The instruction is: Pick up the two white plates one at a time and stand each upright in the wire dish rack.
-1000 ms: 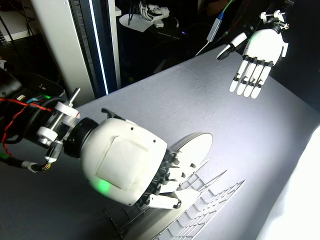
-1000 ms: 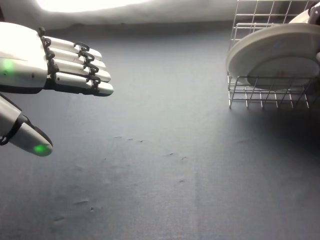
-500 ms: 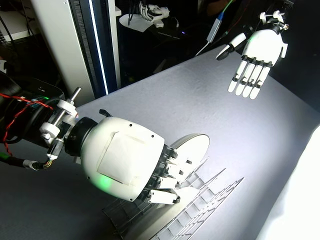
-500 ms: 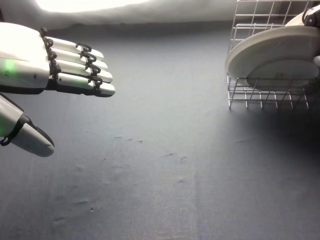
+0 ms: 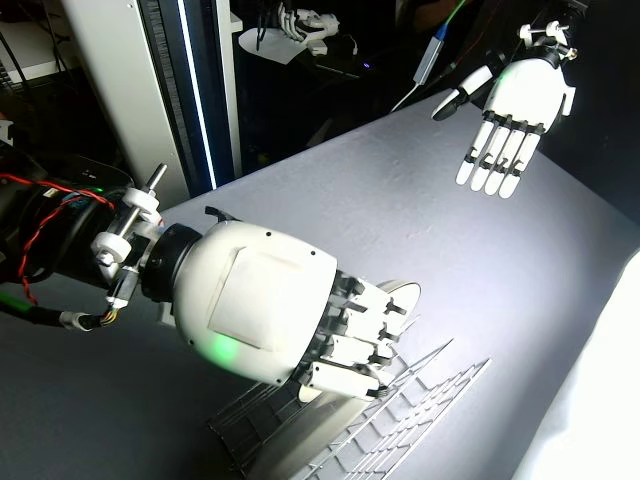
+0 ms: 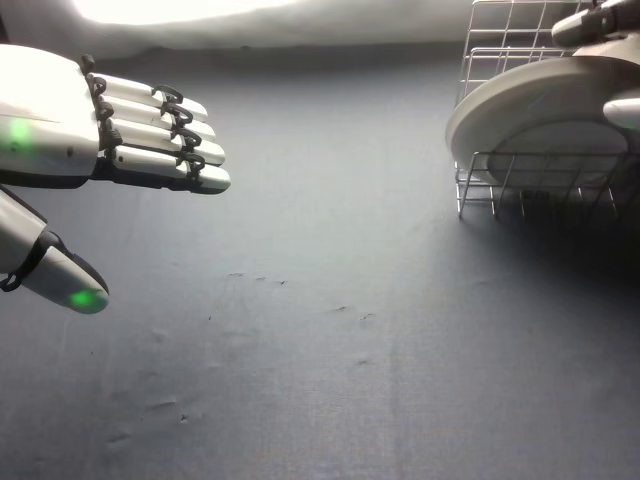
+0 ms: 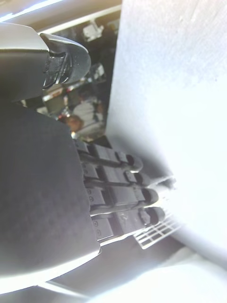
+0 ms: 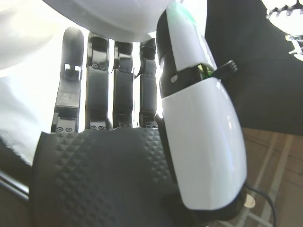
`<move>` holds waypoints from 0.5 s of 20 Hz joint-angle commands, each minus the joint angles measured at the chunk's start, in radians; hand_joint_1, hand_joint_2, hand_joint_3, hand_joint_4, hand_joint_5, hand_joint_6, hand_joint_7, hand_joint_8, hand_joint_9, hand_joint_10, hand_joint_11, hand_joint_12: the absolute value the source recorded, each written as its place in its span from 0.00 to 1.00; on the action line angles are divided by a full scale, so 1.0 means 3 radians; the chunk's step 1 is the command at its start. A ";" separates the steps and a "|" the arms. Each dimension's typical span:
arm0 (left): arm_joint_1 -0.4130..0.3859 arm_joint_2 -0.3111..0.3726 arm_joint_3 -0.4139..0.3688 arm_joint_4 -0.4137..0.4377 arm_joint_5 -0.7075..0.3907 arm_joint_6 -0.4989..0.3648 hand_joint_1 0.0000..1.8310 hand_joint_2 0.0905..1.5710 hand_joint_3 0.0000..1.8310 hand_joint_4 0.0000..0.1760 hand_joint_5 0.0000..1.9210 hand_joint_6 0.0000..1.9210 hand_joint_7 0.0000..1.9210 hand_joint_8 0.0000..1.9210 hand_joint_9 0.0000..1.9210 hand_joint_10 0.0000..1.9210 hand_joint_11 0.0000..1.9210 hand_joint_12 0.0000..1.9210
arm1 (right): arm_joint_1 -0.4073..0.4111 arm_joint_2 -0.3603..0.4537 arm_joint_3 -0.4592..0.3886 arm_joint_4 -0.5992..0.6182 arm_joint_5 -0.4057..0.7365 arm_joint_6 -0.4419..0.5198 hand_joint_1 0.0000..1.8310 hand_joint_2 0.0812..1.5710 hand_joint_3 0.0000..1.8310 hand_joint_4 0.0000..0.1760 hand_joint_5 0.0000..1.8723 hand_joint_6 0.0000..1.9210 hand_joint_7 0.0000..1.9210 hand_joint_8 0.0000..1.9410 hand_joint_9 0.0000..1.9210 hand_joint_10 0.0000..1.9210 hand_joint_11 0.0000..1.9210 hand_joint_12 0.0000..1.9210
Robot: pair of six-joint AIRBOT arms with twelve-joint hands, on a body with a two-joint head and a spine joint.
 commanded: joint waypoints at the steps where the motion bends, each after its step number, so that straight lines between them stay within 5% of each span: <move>1: -0.0013 -0.0002 0.0007 -0.0235 -0.0016 -0.0011 0.00 0.65 0.00 0.00 0.01 0.00 0.00 0.00 0.00 0.00 0.00 0.00 | 0.0062 0.0016 0.0000 -0.0025 0.0447 0.0034 0.57 0.74 0.00 0.00 0.26 0.00 0.24 0.00 0.21 0.00 0.00 0.52; 6: 0.0055 -0.0006 0.0028 -0.0235 -0.0012 -0.0011 0.00 0.65 0.00 0.00 0.01 0.00 0.00 0.00 0.00 0.00 0.00 0.00 | 0.0125 0.0017 -0.0052 -0.0699 0.0574 0.0058 0.32 0.66 0.00 0.00 0.02 0.00 0.01 0.00 0.00 0.00 0.00 0.02; 10: 0.0102 0.0003 0.0036 -0.0235 0.0003 -0.0011 0.00 0.65 0.00 0.00 0.01 0.00 0.00 0.00 0.00 0.00 0.00 0.00 | 0.0126 0.0022 -0.0059 -0.1480 0.0810 0.0057 0.21 0.62 0.00 0.00 0.00 0.00 0.00 0.00 0.00 0.00 0.00 0.00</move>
